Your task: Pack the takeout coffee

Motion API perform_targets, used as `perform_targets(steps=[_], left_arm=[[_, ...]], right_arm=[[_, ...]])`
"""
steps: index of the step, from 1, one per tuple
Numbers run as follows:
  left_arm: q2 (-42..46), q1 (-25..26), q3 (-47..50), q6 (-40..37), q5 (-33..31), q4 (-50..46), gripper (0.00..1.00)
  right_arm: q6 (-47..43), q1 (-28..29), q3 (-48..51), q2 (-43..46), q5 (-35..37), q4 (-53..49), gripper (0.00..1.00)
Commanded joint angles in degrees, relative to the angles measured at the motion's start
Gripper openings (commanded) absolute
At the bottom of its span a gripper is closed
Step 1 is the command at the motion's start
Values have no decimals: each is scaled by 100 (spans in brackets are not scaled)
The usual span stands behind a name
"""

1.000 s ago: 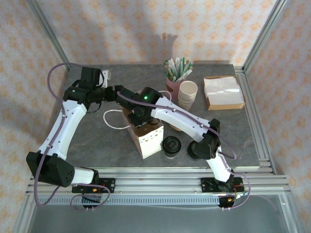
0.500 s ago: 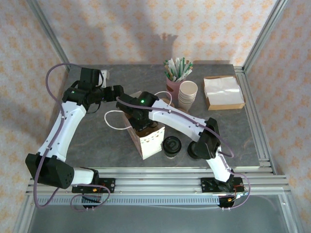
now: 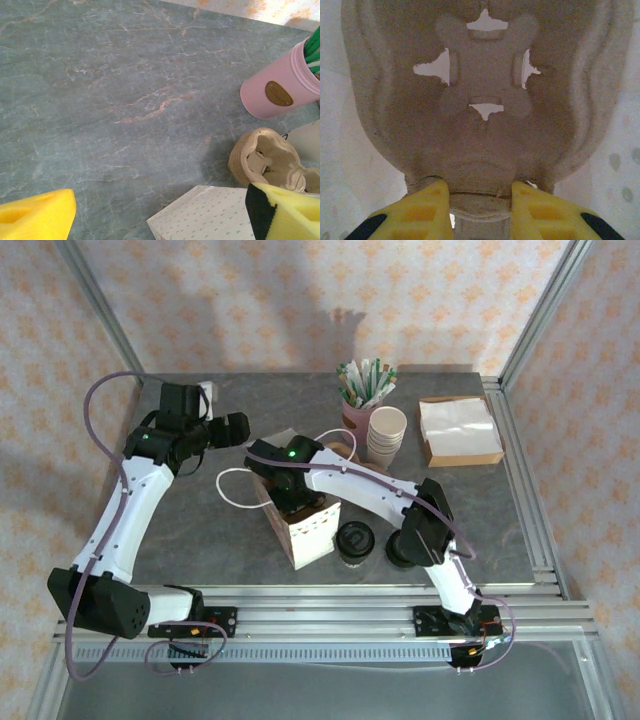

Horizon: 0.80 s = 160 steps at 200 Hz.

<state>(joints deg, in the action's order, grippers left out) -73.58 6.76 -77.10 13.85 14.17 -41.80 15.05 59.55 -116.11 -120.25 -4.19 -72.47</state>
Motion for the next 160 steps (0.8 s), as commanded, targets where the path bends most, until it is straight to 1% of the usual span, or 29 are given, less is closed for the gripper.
perform_targets(steps=[1, 56, 110, 160], left_arm=[[205, -7, 114, 117, -275, 254, 90], [328, -63, 273, 189, -442, 424, 90], [266, -117, 300, 188, -251, 429, 90], [276, -124, 327, 177, -249, 418, 90]], right_arm=[[68, -57, 119, 277, -39, 150, 27], [110, -173, 456, 257, -162, 359, 27], [157, -234, 658, 221, -272, 574, 27], [193, -301, 956, 196, -421, 824, 27]])
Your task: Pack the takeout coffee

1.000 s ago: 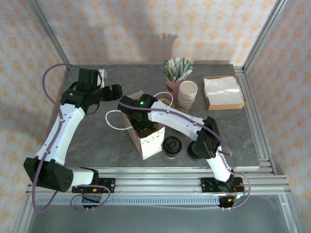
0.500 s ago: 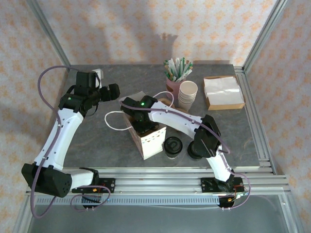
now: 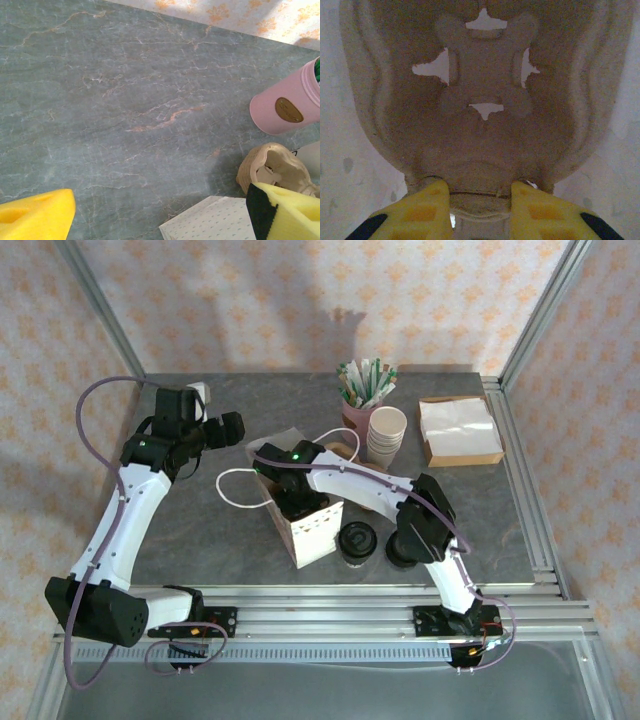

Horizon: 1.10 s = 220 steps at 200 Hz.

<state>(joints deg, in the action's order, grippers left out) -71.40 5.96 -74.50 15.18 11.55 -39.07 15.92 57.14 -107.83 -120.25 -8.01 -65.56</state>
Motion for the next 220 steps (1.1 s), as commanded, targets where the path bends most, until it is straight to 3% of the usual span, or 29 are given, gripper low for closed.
perform_targets(steps=[1, 220], left_arm=[[56, -47, 72, 45, 13, 145, 90], [100, -64, 119, 26, -39, 126, 90]], right_arm=[[104, -57, 138, 195, -45, 133, 27], [75, -123, 521, -725, -327, 493, 27]])
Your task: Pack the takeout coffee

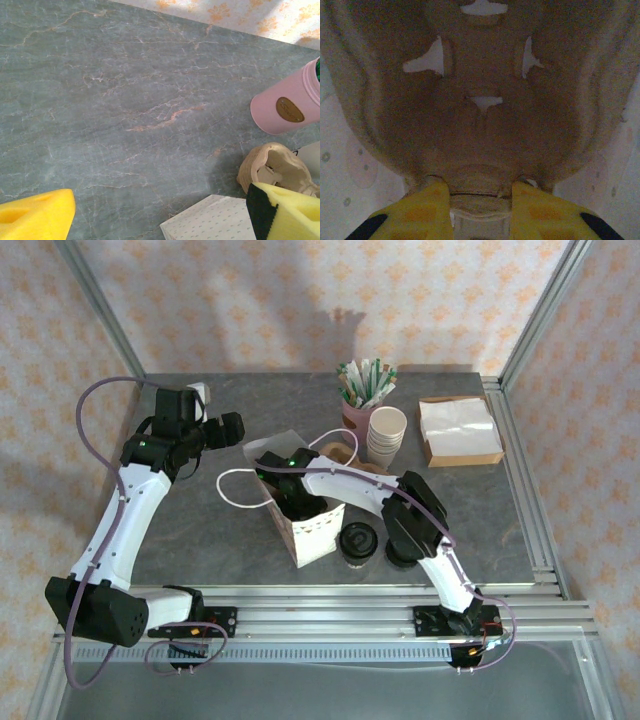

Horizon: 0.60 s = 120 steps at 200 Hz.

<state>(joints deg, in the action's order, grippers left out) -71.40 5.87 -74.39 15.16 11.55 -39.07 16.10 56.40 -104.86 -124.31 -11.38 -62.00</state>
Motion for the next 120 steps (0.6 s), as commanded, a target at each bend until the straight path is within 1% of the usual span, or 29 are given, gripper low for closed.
perform_targets(steps=[1, 67, 86, 120], left_arm=[[104, -53, 109, 29, -39, 127, 90], [82, -56, 126, 38, 3, 118, 90], [60, -62, 124, 36, 73, 129, 90], [12, -66, 102, 20, 120, 96, 90]], right_arm=[[54, -50, 235, -325, 7, 140, 27], [136, -72, 562, -469, -437, 652, 27], [144, -73, 581, -531, -444, 674, 27], [146, -69, 563, -551, -251, 597, 29]])
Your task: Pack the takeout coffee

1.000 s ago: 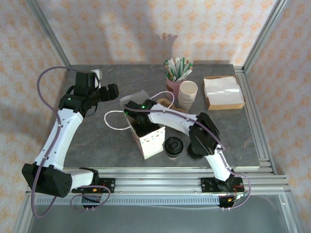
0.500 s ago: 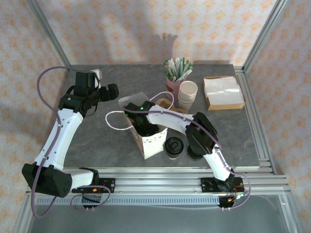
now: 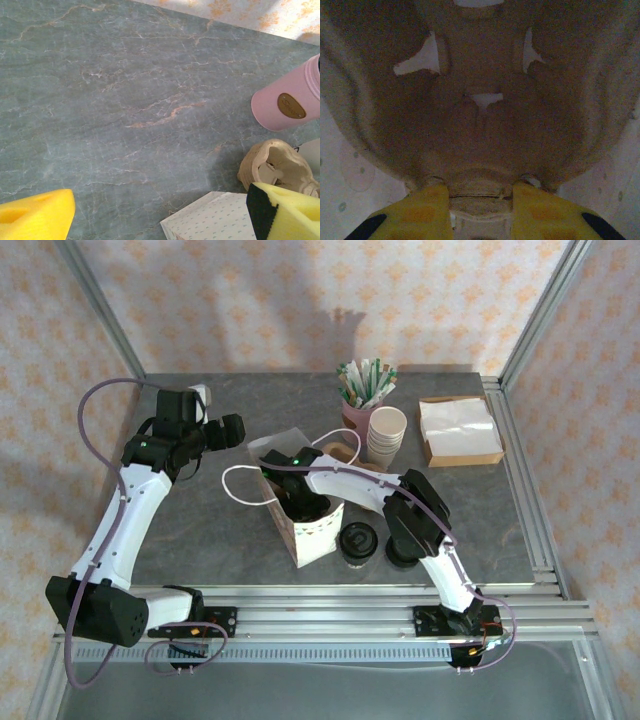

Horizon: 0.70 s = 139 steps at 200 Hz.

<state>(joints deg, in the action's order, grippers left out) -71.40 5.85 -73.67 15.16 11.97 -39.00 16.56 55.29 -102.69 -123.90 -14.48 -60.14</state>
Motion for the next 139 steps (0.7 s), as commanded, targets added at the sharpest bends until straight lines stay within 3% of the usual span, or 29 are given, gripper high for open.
perform_targets(steps=[1, 46, 94, 139], left_arm=[[7, -61, 29, 21, 78, 92, 90], [4, -63, 28, 12, 105, 92, 90], [56, -86, 50, 8, 25, 99, 90], [30, -92, 70, 24, 319, 145, 90]], right_arm=[[97, 43, 347, -592, 64, 413, 29], [145, 41, 154, -505, 213, 365, 33], [202, 38, -313, -265, 497, 119, 47], [260, 43, -691, -41, 687, -105, 50]])
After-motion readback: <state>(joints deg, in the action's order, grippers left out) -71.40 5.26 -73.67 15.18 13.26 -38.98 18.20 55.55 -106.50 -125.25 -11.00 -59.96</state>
